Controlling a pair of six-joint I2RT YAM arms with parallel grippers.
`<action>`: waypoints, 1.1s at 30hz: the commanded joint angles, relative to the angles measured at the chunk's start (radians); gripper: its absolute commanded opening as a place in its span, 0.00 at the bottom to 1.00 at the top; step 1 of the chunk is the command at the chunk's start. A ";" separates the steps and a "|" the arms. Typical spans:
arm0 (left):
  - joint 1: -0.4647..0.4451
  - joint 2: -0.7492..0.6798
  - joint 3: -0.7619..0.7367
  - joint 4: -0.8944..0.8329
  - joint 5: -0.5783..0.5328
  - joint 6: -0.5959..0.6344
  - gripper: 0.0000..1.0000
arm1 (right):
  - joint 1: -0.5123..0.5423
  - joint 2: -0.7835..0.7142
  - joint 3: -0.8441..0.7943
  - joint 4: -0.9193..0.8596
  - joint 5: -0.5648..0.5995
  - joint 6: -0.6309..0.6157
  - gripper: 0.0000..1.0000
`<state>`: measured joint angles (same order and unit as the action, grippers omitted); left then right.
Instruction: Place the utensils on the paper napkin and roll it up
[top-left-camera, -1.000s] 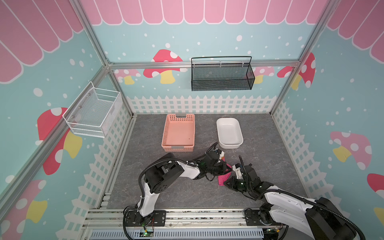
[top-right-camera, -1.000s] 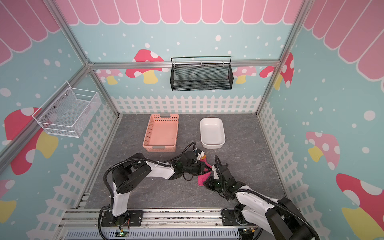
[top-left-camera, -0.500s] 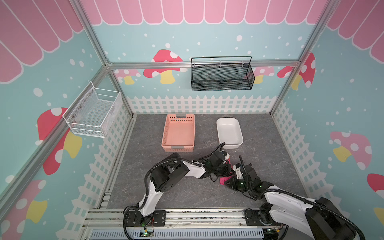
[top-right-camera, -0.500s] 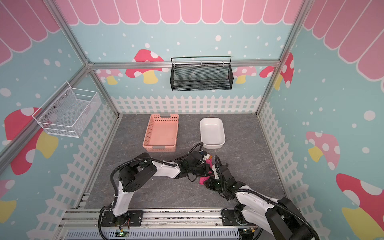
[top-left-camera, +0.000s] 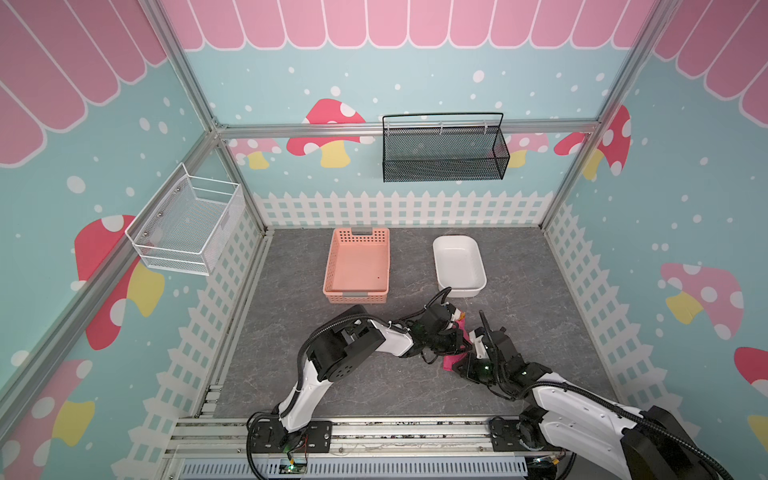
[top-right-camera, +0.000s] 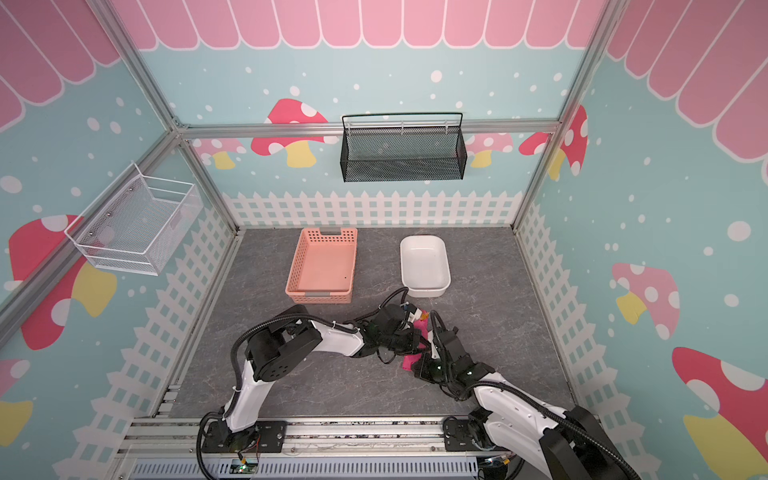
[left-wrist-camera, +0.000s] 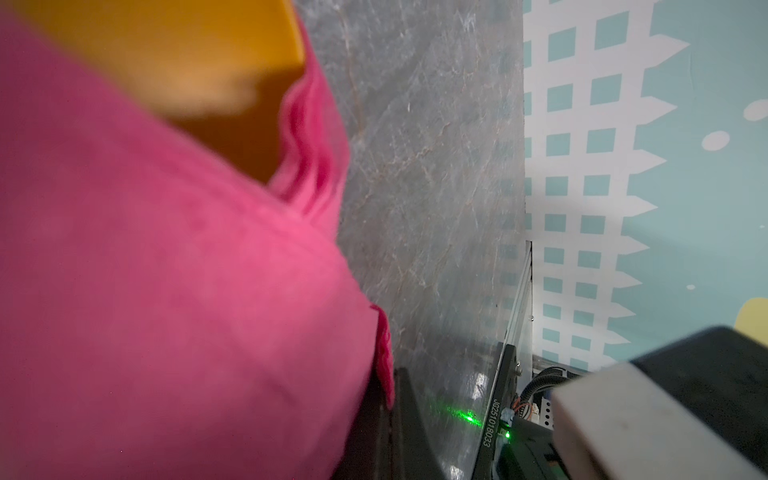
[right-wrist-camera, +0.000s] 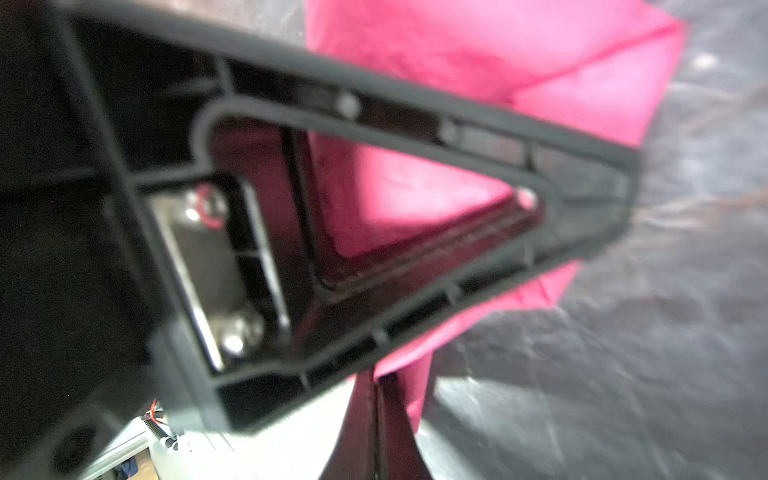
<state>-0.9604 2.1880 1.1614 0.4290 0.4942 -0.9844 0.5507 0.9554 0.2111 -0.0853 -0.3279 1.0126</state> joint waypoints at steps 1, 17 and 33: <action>0.009 0.052 -0.032 -0.004 -0.020 -0.005 0.00 | 0.000 -0.023 0.052 -0.146 0.039 -0.018 0.00; 0.011 0.037 -0.039 -0.006 -0.023 -0.001 0.00 | -0.002 -0.043 0.018 -0.244 0.118 -0.017 0.00; 0.065 -0.266 0.003 -0.276 -0.117 0.180 0.35 | 0.002 0.008 0.017 -0.143 0.005 -0.006 0.00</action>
<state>-0.9112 1.9923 1.1503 0.2409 0.4221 -0.8642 0.5507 0.9615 0.2554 -0.2005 -0.3084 0.9825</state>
